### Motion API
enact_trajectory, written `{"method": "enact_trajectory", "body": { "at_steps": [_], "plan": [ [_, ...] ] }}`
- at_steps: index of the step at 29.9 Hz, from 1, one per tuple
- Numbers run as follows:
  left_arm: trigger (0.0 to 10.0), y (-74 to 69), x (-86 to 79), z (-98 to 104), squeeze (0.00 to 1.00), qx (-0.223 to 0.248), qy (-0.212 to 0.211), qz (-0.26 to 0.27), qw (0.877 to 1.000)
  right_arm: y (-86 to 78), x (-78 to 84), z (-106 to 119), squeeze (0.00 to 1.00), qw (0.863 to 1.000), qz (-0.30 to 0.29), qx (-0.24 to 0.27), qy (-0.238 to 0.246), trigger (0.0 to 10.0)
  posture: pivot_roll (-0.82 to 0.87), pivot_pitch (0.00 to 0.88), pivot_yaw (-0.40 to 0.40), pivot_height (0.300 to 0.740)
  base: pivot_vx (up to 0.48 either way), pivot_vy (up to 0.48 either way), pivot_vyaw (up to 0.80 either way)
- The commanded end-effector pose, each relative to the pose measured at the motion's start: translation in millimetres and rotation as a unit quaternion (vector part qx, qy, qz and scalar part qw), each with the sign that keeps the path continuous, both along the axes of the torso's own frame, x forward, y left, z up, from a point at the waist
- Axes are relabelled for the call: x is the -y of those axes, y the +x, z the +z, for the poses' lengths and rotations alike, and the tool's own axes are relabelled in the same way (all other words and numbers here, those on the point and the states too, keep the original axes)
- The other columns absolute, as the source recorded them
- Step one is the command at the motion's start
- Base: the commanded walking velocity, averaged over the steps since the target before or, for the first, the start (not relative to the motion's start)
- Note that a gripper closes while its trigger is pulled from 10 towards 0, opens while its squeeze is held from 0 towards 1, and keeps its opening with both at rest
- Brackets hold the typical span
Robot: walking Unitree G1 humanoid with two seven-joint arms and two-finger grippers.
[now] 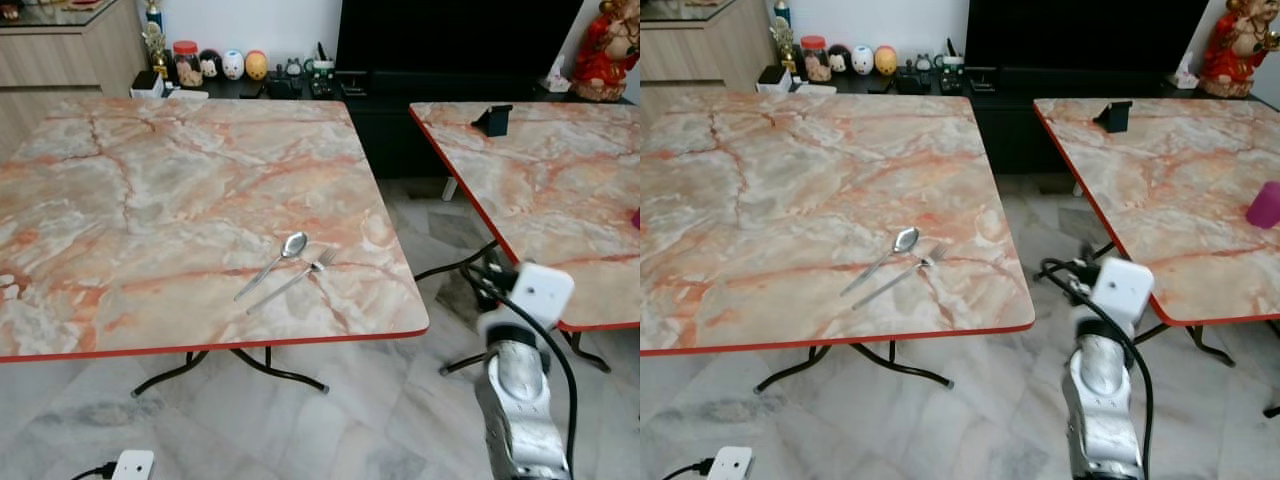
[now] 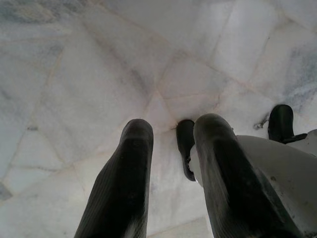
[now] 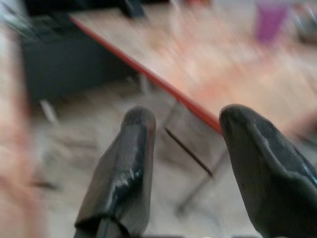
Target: Setting the table
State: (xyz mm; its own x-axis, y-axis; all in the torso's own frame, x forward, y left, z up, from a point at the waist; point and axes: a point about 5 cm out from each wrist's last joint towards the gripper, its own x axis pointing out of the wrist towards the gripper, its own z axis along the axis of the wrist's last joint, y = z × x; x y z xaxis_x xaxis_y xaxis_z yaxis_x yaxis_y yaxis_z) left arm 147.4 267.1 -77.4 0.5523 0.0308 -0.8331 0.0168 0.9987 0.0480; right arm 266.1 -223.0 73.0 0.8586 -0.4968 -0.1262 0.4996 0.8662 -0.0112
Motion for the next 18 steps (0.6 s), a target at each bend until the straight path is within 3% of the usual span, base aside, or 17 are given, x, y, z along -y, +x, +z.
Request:
{"method": "enact_trajectory", "body": {
  "at_steps": [1, 2, 3, 6, 10, 15, 18],
  "plan": [
    [10.0, -4.4, 1.9, -2, 0.00, -0.007, -0.004, -0.002, 1.000, -17.9, 14.5, -36, 0.00, 0.994, -0.060, -0.073, 0.048, 10.0, 0.00, 0.000, -0.034, 0.740, 0.000, 0.000, 0.00],
    [10.0, -4.4, 1.9, -2, 0.00, -0.007, -0.004, -0.002, 1.000, -17.9, 14.5, -36, 0.00, 0.994, -0.060, -0.073, 0.048, 10.0, 0.00, 0.000, -0.034, 0.740, 0.000, 0.000, 0.00],
    [10.0, -4.5, 2.1, -2, 0.00, -0.007, -0.004, -0.001, 1.000, -30.7, 18.5, -62, 0.00, 0.985, -0.080, -0.126, 0.085, 10.0, 0.00, 0.000, -0.036, 0.740, 0.000, 0.000, 0.00],
    [10.0, -4.7, 2.2, -3, 0.00, -0.007, -0.004, -0.002, 1.000, -41.7, 19.4, -82, 0.00, 0.977, -0.086, -0.162, 0.109, 10.0, 0.00, 0.000, -0.036, 0.740, 0.000, 0.000, 0.00],
    [10.0, -4.4, 2.2, -2, 0.00, -0.007, -0.004, -0.001, 1.000, -62.1, 9.2, -118, 0.00, 0.966, -0.028, -0.228, 0.122, 10.0, 0.00, 0.000, -0.030, 0.740, 0.000, 0.000, 0.00],
    [10.0, -3.7, 2.1, -2, 0.00, -0.005, -0.005, 0.000, 1.000, -73.7, -5.5, -136, 0.00, 0.953, 0.028, -0.261, 0.151, 10.0, -0.01, 0.000, -0.029, 0.740, 0.000, 0.000, 0.00],
    [10.0, -3.3, 1.9, -2, 0.00, -0.005, -0.004, 0.001, 1.000, -77.9, -14.3, -142, 0.00, 0.947, 0.063, -0.279, 0.144, 10.0, -0.01, 0.000, -0.024, 0.740, 0.000, 0.000, 0.00]
  ]
}}
